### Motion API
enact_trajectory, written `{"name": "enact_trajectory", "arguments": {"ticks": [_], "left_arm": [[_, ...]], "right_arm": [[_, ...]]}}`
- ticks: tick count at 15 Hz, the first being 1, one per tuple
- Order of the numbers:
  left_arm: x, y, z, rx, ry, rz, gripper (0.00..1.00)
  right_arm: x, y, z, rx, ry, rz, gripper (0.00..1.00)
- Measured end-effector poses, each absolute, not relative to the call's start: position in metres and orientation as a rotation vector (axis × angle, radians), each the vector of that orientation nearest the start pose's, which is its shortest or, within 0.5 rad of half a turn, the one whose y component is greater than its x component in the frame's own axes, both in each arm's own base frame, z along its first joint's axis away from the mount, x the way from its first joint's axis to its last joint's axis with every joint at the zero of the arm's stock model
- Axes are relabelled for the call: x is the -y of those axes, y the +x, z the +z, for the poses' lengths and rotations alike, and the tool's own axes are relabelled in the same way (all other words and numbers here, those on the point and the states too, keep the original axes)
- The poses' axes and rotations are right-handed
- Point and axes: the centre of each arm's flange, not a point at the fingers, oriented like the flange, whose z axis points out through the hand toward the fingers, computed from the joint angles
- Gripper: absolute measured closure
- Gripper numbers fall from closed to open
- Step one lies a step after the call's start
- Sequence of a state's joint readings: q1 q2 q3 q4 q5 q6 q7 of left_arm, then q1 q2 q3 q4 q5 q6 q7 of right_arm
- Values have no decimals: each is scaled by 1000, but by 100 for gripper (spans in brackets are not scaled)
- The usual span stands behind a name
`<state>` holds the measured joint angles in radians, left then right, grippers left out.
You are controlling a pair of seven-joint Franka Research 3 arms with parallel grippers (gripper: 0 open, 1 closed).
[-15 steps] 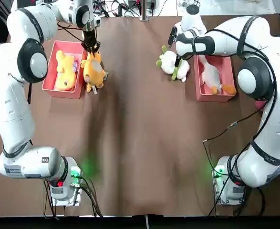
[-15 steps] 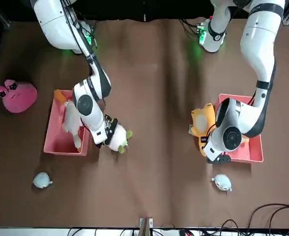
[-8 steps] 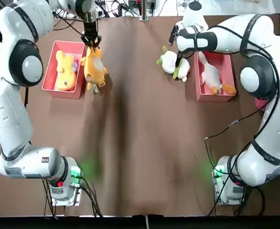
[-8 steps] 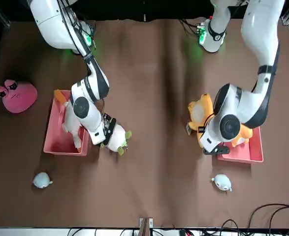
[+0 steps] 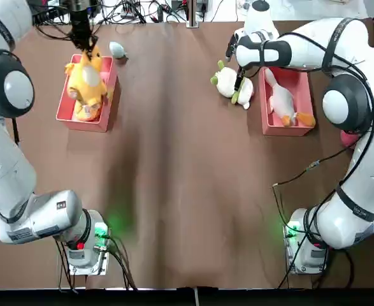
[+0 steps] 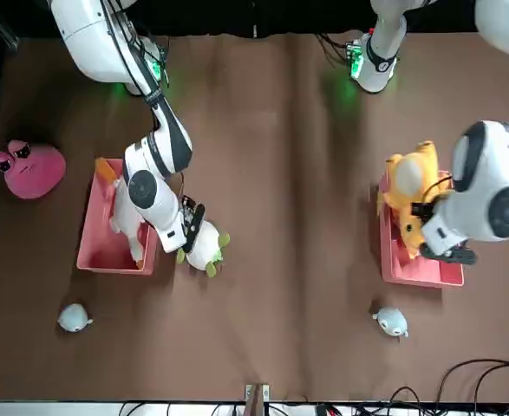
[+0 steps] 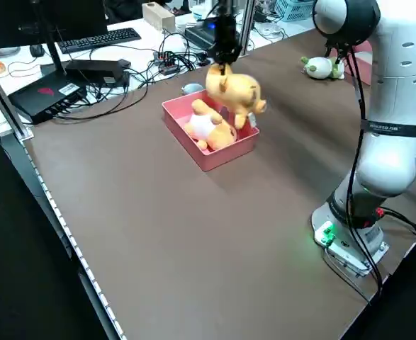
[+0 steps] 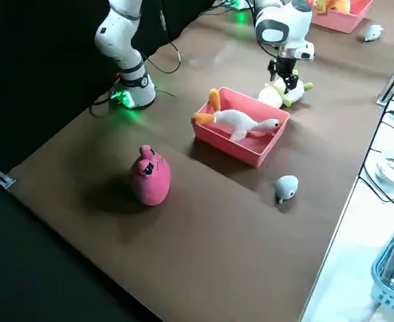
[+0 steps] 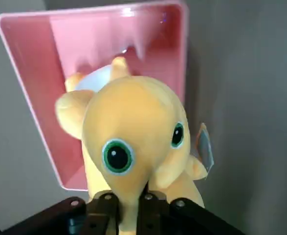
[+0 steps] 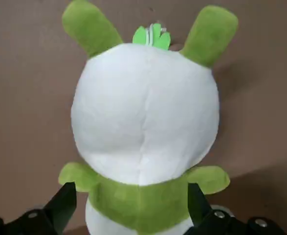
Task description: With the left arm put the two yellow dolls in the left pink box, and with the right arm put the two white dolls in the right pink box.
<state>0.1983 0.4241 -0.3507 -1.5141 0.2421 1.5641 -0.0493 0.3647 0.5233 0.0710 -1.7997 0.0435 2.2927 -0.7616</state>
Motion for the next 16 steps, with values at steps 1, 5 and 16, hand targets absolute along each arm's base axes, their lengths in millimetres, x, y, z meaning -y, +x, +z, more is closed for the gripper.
{"name": "enact_trajectory", "arguments": {"ticks": [1,5,16], "left_arm": [[23,635,401,-228,-2971,530,87],[16,640,353,-293,-2928,605,87],[57,654,314,-427,-2855,506,87]], "right_arm": [[-272,592,253,1681,-2571,11,0],[-270,594,240,1687,-2576,-61,18],[-256,601,249,1654,-2595,-72,88]]}}
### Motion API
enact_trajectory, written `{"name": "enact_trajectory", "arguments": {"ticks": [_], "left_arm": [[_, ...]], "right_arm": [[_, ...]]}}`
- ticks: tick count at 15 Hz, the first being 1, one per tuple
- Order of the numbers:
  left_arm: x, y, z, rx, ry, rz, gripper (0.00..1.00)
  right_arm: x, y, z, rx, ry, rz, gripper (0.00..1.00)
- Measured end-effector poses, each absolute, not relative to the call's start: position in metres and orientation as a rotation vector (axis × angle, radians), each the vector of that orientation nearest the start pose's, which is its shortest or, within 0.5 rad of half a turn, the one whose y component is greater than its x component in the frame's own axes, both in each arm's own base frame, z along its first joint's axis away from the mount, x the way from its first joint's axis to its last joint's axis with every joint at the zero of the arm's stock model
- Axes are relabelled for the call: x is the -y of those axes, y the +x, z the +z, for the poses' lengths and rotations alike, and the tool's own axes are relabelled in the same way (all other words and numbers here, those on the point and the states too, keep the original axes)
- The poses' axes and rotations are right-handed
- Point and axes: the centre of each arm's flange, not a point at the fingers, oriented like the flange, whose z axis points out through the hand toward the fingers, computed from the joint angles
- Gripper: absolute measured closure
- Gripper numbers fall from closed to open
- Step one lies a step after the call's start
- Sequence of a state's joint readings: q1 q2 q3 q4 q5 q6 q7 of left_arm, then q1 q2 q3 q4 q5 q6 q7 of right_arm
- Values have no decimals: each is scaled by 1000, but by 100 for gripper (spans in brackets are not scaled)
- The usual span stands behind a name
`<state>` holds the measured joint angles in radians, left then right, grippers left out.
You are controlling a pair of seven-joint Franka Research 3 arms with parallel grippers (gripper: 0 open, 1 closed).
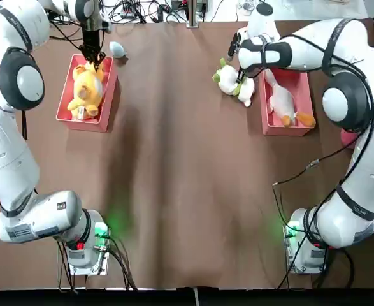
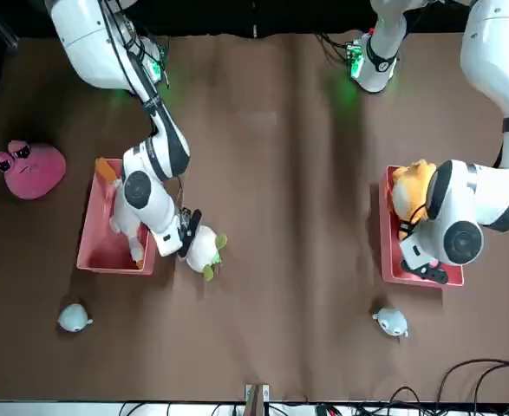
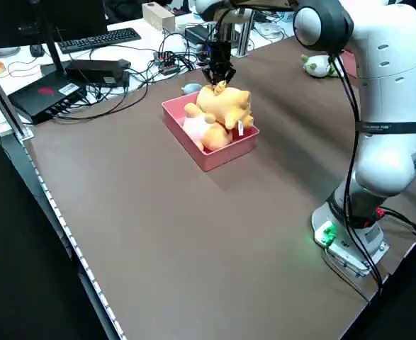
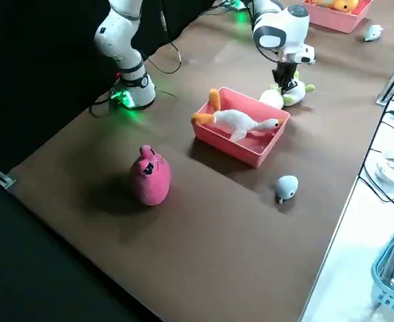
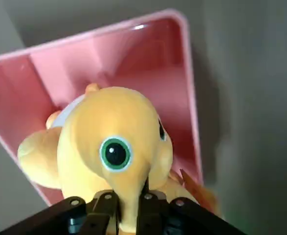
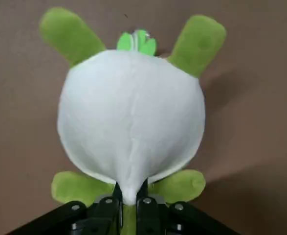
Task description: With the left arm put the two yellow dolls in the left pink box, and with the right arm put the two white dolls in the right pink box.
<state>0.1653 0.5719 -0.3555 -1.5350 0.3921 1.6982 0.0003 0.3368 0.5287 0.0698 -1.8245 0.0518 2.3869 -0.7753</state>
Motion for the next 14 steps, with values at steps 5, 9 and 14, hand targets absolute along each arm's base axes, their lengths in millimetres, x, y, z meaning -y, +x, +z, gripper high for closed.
{"name": "enact_trajectory", "arguments": {"ticks": [5,9,14], "left_arm": [[67,659,286,-457,-2876,482,87],[65,656,278,-456,-2877,502,85],[66,659,280,-439,-2886,473,44]], "right_arm": [[-248,603,315,1403,-2738,-111,88],[-219,587,417,964,-2924,-59,88],[-93,572,442,536,-3041,51,88]]}}
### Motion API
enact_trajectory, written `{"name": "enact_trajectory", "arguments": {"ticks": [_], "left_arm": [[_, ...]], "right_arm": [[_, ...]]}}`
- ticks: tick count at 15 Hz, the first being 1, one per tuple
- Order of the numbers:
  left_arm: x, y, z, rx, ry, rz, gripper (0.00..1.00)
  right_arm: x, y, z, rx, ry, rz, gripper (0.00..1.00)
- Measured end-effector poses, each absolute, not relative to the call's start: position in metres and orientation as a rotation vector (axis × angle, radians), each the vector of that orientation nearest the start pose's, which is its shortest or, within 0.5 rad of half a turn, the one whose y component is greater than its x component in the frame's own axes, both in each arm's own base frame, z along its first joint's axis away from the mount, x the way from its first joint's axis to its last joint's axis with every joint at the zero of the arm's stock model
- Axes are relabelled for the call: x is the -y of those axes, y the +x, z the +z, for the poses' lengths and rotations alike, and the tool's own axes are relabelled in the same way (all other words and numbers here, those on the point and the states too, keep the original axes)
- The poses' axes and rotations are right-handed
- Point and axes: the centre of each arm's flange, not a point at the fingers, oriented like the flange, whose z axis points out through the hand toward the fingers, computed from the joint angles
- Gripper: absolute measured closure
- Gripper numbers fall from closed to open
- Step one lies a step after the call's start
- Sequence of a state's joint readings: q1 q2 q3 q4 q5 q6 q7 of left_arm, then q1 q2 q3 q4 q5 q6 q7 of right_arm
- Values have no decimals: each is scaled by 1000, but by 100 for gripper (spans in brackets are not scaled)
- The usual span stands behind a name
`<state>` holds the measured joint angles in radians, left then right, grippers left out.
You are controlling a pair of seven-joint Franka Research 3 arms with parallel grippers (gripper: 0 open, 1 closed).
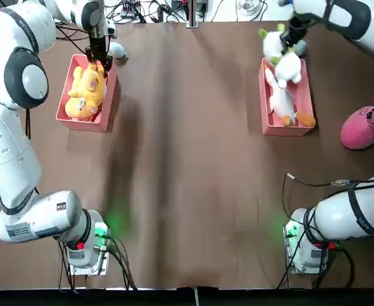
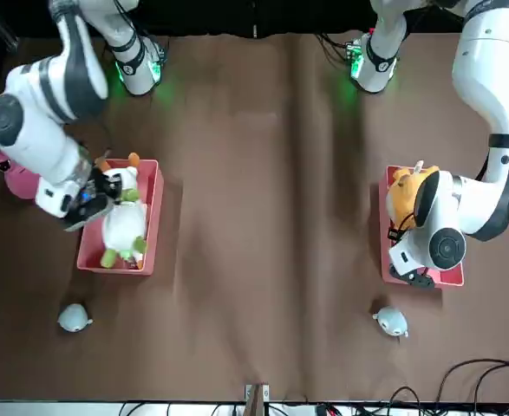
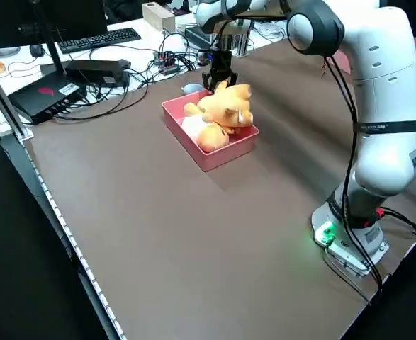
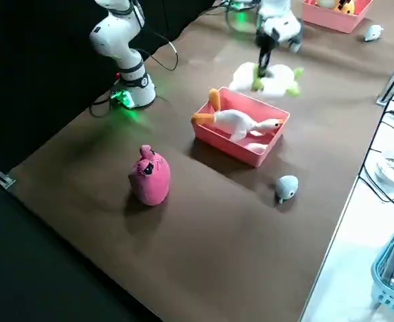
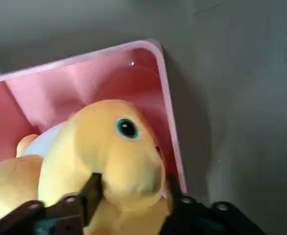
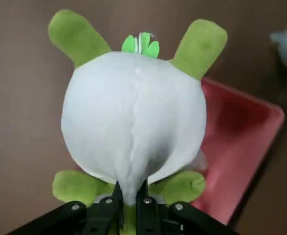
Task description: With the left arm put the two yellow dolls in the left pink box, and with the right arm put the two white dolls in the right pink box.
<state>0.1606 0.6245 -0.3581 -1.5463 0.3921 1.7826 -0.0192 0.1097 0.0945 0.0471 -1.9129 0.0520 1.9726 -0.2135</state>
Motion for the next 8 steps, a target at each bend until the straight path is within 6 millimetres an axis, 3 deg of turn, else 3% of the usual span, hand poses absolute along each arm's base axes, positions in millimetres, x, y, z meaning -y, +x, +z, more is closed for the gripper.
{"name": "enact_trajectory", "arguments": {"ticks": [1,3,4,6,8], "left_arm": [[63,660,285,-430,-2889,460,24],[59,663,302,-414,-2892,418,5],[57,664,317,-403,-2892,385,0],[52,663,353,-378,-2882,331,0],[45,657,389,-346,-2866,303,0]], "right_arm": [[-59,563,415,434,-3055,101,88],[-34,551,384,283,-3070,167,88],[-31,546,374,207,-3076,200,89],[-34,537,360,77,-3086,241,91],[-44,537,358,-12,-3094,230,91]]}}
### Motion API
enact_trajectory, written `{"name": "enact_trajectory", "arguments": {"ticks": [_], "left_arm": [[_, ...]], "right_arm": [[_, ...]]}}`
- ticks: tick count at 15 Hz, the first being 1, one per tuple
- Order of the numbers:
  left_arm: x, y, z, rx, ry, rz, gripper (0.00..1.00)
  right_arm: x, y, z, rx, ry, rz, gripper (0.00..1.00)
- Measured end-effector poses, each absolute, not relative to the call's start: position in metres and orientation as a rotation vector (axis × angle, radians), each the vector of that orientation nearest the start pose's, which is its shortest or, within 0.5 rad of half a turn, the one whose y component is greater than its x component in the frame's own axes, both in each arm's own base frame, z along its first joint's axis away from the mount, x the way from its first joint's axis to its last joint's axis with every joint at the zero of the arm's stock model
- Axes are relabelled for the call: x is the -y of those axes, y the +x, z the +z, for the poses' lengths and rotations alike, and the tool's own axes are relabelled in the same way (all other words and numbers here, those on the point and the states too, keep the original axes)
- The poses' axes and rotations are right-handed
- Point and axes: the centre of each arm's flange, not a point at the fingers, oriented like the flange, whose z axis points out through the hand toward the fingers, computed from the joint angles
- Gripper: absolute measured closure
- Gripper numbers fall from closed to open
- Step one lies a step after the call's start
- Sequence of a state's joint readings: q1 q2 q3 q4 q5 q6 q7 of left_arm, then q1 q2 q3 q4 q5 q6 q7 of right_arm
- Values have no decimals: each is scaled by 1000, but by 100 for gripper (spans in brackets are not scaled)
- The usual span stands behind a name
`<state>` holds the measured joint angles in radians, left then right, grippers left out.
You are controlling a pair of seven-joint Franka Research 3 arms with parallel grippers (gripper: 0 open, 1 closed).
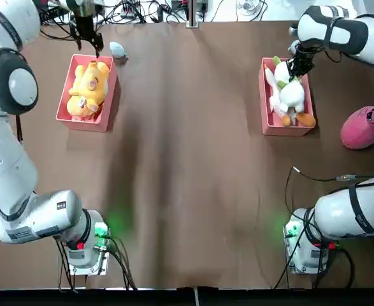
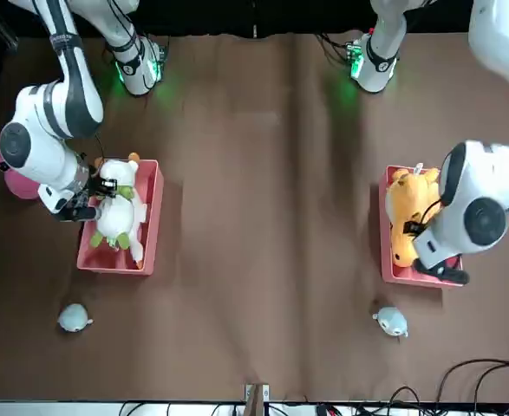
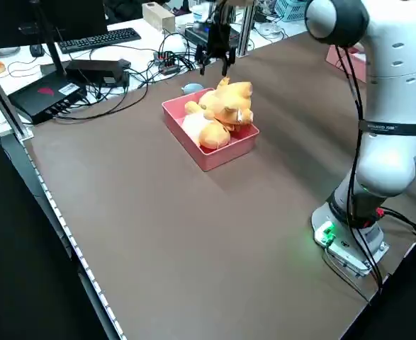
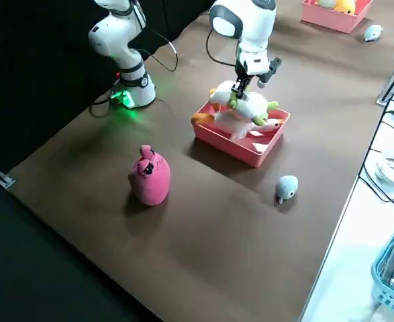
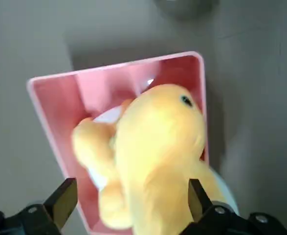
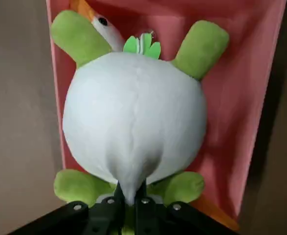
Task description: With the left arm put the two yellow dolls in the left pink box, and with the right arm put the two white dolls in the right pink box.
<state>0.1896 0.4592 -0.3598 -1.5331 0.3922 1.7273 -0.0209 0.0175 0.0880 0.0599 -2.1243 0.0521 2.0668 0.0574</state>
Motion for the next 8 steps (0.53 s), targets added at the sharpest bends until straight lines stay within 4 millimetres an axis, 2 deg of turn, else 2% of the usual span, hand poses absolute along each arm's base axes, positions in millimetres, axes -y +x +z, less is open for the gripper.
{"name": "enact_trajectory", "arguments": {"ticks": [5,8], "left_arm": [[30,638,452,-258,-2883,267,0],[11,623,487,-166,-2910,273,0]], "right_arm": [[-52,539,360,-69,-3096,190,91],[-63,538,358,-43,-3094,196,91]]}}
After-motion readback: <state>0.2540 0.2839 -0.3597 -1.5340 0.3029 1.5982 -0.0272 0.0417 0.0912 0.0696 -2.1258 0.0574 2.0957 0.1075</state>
